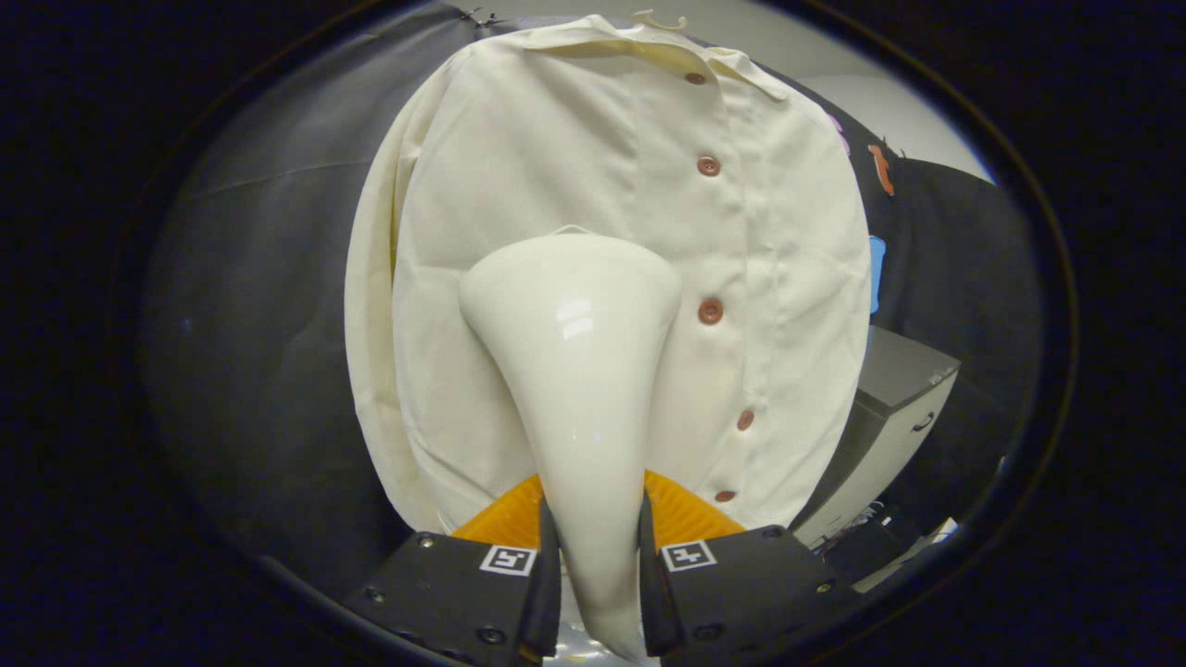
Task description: Iron the clothes twice with a garment steamer, once on the left side and once on the right side.
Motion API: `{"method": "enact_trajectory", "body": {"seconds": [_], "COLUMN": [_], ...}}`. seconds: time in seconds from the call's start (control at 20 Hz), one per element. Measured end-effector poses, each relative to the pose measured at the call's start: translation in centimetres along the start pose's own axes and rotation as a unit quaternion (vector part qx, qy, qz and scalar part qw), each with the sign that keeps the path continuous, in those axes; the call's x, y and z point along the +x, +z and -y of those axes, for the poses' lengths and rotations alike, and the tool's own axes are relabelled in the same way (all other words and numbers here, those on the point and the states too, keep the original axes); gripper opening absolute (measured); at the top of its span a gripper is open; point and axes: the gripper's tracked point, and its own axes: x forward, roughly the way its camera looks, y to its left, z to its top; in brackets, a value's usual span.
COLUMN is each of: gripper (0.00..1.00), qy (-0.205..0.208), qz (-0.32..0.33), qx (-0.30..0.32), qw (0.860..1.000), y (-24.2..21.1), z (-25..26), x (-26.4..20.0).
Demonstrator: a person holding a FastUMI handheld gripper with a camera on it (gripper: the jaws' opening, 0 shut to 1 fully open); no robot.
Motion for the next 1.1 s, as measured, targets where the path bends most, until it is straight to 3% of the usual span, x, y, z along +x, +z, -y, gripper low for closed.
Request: {"method": "enact_trajectory", "body": {"seconds": [0.65,0.95,1.1], "gripper": [0.35,0.35,0.35], "qy": [-0.013,-0.004,-0.006], "qz": [-0.121,-0.150,-0.140], "qx": [-0.017,-0.022,-0.017], "qw": [0.992,0.988,0.990], "y": [-14.1,-17.4,-16.8], "z": [-0.3,-0.1,0.6], "x": [-1.2,-2.1,-3.5]}}
